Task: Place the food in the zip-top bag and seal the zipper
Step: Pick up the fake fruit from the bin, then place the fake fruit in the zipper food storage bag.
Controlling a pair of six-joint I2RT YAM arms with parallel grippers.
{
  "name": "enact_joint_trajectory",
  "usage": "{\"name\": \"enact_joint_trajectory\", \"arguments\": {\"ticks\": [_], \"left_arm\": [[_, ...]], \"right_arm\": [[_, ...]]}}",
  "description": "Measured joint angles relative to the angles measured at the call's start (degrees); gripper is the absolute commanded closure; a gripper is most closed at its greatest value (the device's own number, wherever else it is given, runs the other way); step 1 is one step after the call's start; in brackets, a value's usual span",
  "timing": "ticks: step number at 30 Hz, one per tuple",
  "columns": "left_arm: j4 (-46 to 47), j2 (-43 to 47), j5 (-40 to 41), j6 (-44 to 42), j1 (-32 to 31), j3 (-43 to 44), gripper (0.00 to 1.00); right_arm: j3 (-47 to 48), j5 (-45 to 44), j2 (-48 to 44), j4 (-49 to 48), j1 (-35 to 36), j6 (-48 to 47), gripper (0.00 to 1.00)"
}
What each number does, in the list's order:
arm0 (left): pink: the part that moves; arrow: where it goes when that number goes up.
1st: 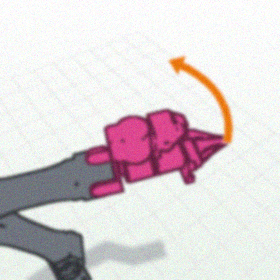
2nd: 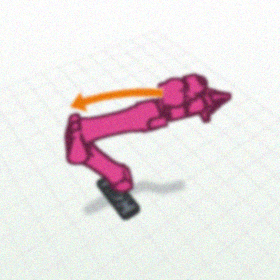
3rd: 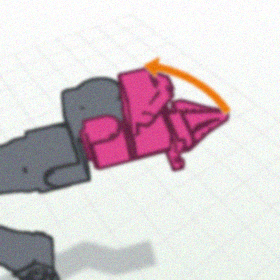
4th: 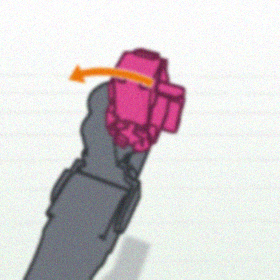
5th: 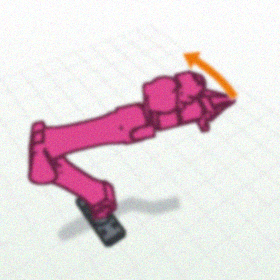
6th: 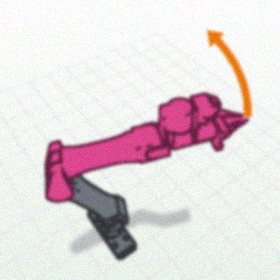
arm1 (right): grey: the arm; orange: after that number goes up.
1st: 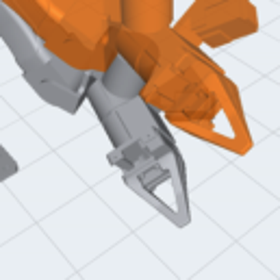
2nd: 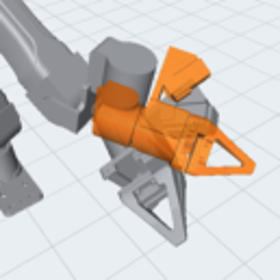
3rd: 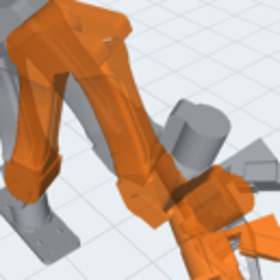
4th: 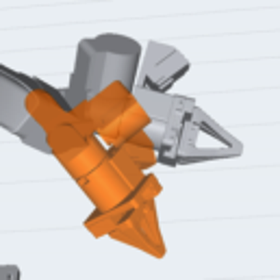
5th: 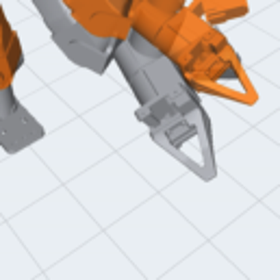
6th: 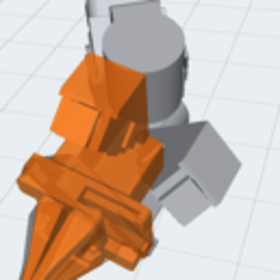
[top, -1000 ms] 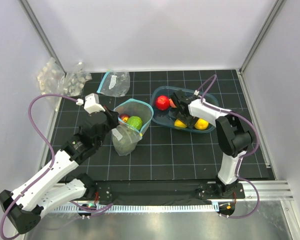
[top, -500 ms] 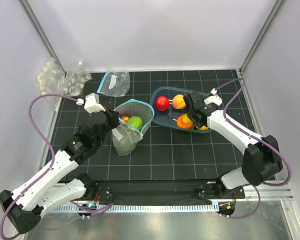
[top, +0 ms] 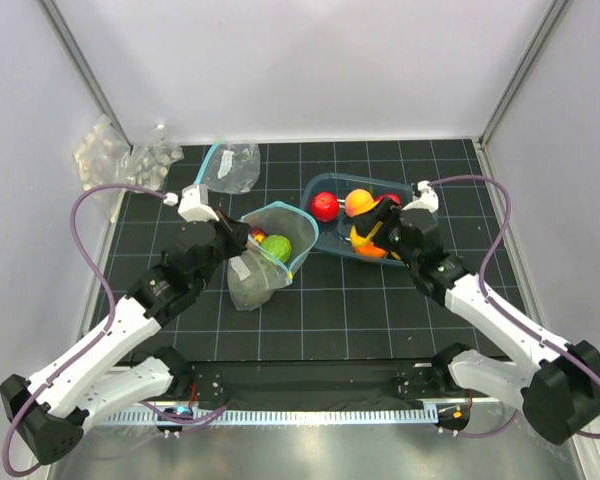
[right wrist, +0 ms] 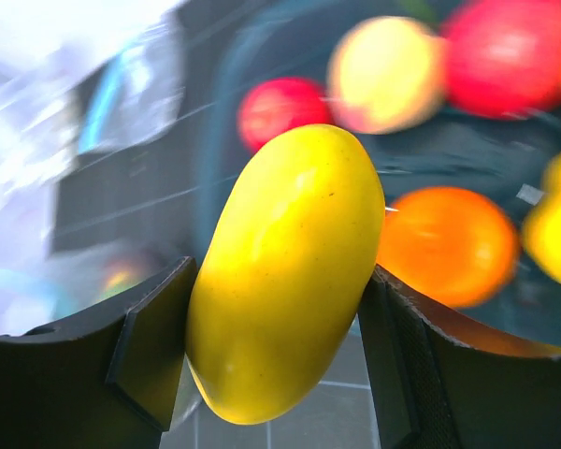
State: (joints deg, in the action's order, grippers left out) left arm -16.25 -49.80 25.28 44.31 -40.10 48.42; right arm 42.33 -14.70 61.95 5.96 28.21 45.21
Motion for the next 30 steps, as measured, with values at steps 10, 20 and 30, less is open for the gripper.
{"name": "enact_joint_trajectory", "arguments": {"ticks": [10, 20, 30], "left_arm": [[4.3, -4.3, -12.6, -3.0, 0.0, 0.1, 1.00], [5.5, -5.0, -18.3, -4.4, 0.0, 0.1, 1.00], [5.7, -3.8, -17.5, -4.5, 0.0, 0.1, 1.00]], "right_arm": [[-3.7, 16.3, -4.5, -19.1, 7.8, -13.0, 0.61], [-3.7, 20.2, -5.0, -25.1, 20.1, -25.6, 0.64], [0.0, 20.4, 4.2, -22.4, 23.1, -30.1, 0.64]]}}
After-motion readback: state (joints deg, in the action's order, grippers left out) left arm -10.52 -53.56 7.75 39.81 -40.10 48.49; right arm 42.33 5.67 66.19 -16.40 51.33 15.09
